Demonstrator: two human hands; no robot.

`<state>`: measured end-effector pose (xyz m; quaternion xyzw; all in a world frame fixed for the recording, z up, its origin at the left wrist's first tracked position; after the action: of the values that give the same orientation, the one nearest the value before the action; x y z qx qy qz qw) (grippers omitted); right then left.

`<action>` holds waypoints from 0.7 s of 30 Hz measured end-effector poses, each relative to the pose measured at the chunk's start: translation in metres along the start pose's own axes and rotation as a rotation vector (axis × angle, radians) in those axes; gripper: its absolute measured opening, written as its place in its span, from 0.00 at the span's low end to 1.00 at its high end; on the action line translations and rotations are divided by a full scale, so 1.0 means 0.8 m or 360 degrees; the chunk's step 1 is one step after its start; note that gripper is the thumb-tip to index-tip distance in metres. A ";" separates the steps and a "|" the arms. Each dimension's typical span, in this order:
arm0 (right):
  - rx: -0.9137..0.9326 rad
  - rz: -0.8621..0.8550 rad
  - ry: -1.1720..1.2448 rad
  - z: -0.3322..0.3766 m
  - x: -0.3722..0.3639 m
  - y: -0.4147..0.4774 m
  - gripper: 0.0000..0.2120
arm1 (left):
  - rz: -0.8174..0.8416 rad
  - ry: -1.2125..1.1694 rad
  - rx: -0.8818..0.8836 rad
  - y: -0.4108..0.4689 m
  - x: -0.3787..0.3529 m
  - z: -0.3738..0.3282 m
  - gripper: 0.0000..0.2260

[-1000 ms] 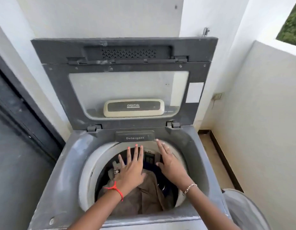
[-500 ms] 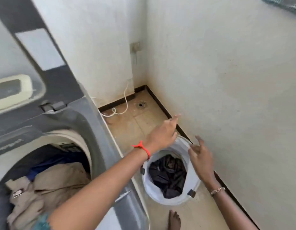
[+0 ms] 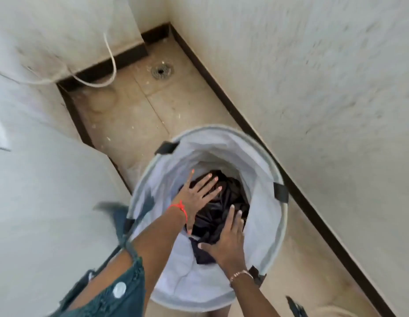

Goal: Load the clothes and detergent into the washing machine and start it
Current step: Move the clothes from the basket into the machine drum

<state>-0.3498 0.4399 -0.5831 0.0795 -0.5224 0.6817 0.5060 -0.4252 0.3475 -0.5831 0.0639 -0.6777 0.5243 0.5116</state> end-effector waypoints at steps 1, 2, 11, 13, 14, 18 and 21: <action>-0.0014 -0.0037 -0.0060 -0.013 -0.019 0.018 0.61 | -0.0042 0.0038 0.0009 0.022 -0.016 -0.003 0.63; -0.0027 -0.0095 -0.0104 -0.025 -0.034 0.035 0.62 | -0.0069 0.0078 0.0010 0.043 -0.031 -0.005 0.64; -0.0239 -0.0463 -0.0386 -0.110 -0.101 0.144 0.69 | -0.0233 0.0250 -0.0161 0.175 -0.098 -0.030 0.68; -0.0286 -0.0428 -0.0464 -0.122 -0.114 0.153 0.70 | -0.0169 0.0175 -0.0185 0.187 -0.119 -0.032 0.67; -0.0304 -0.0405 -0.0508 -0.127 -0.120 0.155 0.70 | -0.0124 0.0128 -0.0180 0.190 -0.132 -0.033 0.67; -0.0353 -0.0347 -0.0623 -0.141 -0.132 0.162 0.70 | 0.0015 -0.0065 -0.0112 0.196 -0.172 -0.029 0.67; -0.0362 -0.0329 -0.0650 -0.147 -0.138 0.168 0.70 | 0.0041 -0.0168 -0.0076 0.201 -0.179 -0.024 0.65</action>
<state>-0.3518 0.4737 -0.7898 0.2110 -0.6762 0.5331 0.4627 -0.4460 0.3693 -0.7971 0.0705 -0.7169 0.5104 0.4696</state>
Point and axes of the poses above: each hand's wrist, its own y-axis towards the middle knuckle, its own x-axis out of the back of the hand, z = x × y, the point moved 10 cm from there along y, towards the middle knuckle, and after that the axes turned 4 degrees about -z, right-handed, at the moved point
